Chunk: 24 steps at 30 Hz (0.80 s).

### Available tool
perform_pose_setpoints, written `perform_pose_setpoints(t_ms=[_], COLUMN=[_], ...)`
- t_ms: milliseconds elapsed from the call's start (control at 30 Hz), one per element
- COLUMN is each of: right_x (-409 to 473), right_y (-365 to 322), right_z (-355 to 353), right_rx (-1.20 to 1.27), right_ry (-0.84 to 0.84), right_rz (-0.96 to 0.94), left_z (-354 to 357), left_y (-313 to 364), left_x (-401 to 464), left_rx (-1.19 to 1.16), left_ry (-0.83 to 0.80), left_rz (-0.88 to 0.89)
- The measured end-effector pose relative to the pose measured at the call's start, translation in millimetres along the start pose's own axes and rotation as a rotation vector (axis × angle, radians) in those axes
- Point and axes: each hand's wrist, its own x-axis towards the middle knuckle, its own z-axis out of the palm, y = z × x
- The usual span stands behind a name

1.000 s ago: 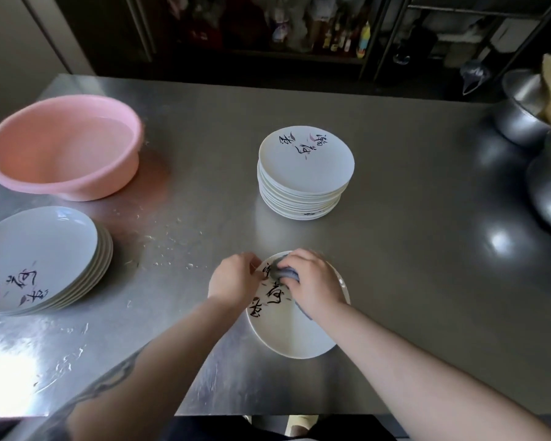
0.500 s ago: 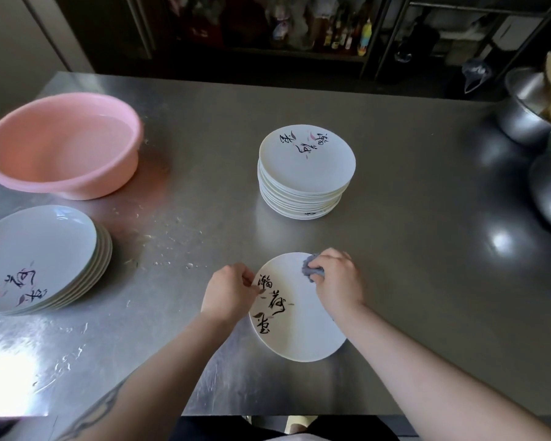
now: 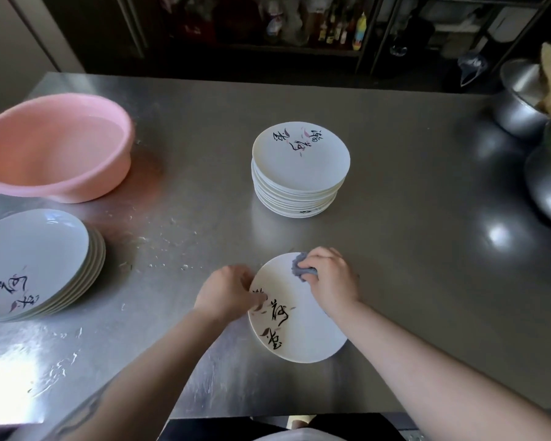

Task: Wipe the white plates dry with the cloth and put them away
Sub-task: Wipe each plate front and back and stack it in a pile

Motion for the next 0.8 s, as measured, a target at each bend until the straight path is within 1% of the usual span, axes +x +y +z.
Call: perform_pose_setpoints(t_ms=[67, 167, 300, 367, 433, 467, 500, 567, 633, 700, 800], right_x=[-1, 0, 1, 1, 0, -1, -2, -1, 0, 1, 1], right_y=[-4, -8, -5, -1, -4, -7, -10, -14, -15, -16, -12], right_z=[2, 3, -2, -3, 0, 2, 4, 5, 6, 6, 4], right_rx=[0.025, 0.036, 0.002, -0.008, 0.010, 0.031, 0.047, 0.067, 0.077, 0.070, 0.028], right_ry=[-0.007, -0.023, -0.034, -0.008, -0.021, -0.035, -0.047, -0.048, -0.044, -0.056, -0.040], right_rz=[-0.018, -0.008, 0.027, 0.062, 0.033, 0.008, -0.006, -0.019, -0.033, -0.042, -0.026], left_z=[0, 7, 8, 5, 2, 2, 3, 2, 1, 4, 6], left_y=[14, 30, 25, 16, 7, 4, 2, 5, 14, 22, 22], left_x=[10, 24, 26, 22, 15, 13, 12, 15, 21, 26, 24], left_rx=[-0.052, -0.007, -0.003, 0.051, 0.108, 0.136, 0.161, 0.137, 0.039, -0.008, -0.015], left_ry=[0.067, 0.072, 0.087, 0.024, -0.103, -0.145, -0.148, -0.041, 0.063, 0.058, 0.065], left_rz=[0.069, 0.119, 0.012, -0.041, -0.060, -0.057, -0.053, -0.028, 0.014, 0.046, -0.005])
